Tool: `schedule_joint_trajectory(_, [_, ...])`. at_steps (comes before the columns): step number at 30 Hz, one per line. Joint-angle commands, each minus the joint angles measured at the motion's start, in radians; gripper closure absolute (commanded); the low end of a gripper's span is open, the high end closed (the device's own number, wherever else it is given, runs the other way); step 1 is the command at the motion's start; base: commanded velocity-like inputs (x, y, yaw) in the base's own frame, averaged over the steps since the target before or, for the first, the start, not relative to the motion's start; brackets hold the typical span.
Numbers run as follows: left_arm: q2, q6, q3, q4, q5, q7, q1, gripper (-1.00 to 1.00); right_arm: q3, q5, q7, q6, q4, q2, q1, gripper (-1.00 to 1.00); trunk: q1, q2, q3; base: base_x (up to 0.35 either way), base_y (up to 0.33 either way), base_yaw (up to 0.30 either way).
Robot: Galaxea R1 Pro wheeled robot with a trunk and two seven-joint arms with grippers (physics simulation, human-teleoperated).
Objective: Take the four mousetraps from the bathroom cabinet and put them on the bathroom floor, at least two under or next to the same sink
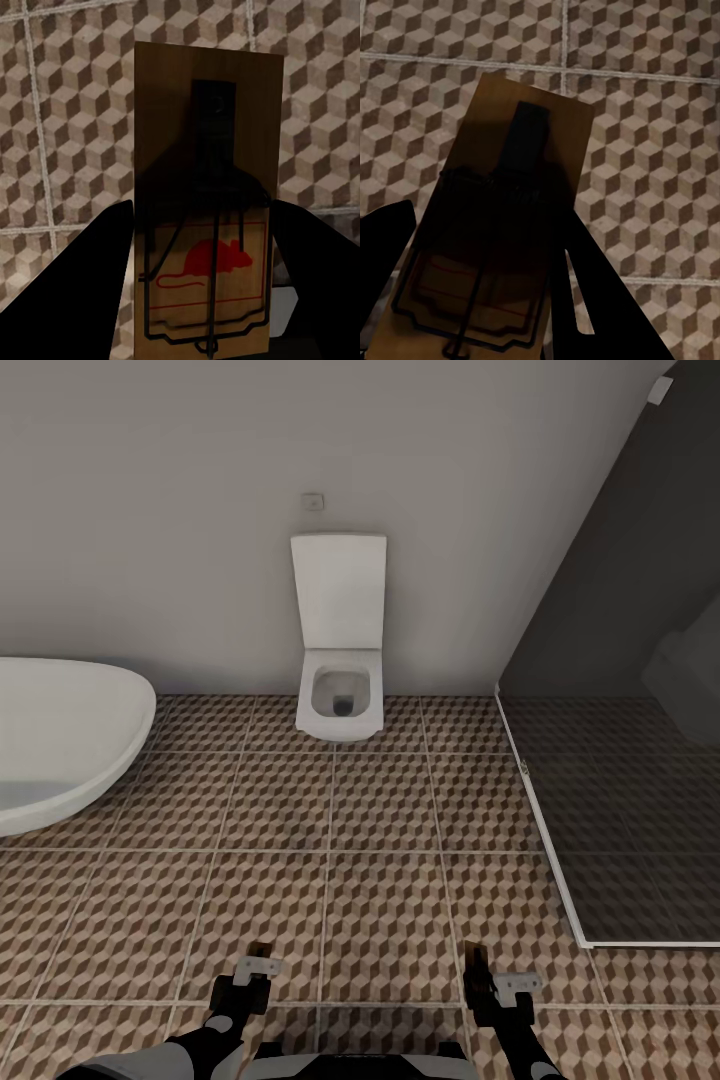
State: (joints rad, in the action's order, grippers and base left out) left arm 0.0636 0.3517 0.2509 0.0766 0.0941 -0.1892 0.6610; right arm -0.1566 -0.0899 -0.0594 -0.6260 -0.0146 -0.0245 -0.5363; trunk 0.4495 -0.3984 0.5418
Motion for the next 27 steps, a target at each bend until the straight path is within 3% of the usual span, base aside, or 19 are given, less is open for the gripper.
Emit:
schedule_joint_trajectory(1, [0.001,0.007,0.008,0.005,0.009,-0.003,0.002,1.0,-0.009,-0.009,-0.002,-0.003,0.001,0.0,-0.001,1.0,0.001,-0.002,0.001,0.0,0.0,0.0])
schedule_joint_trajectory(27, [0.0,0.007,0.008,0.005,0.009,-0.003,0.002,1.0,-0.009,-0.008,-0.002,-0.003,0.001,0.0,-0.001,1.0,0.001,-0.002,0.001,0.0,0.0,0.0])
